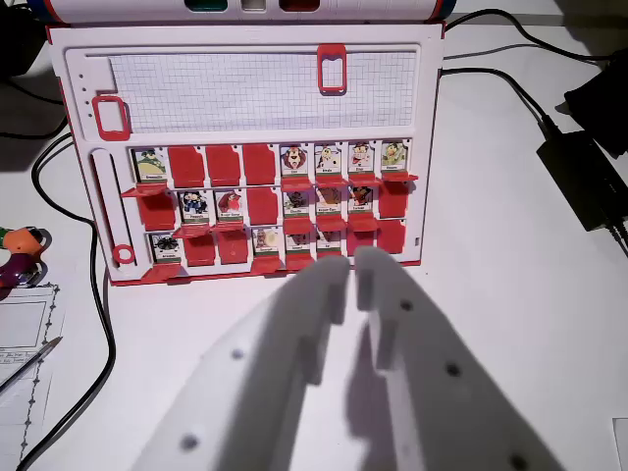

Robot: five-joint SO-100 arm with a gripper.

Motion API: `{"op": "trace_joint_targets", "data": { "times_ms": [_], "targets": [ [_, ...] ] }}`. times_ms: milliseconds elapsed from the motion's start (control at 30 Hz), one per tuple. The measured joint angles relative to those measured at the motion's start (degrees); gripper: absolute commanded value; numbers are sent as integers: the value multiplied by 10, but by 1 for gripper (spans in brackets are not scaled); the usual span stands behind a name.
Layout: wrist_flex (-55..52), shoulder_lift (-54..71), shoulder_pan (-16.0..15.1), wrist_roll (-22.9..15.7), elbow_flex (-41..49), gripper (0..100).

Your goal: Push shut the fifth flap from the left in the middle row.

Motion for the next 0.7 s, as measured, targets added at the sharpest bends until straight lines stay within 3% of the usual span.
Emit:
{"op": "trace_joint_targets", "data": {
  "times_ms": [300,700],
  "targets": [
    [-4,1,0,5,84,0],
    [-151,12,0,5,291,0]
  ]
}}
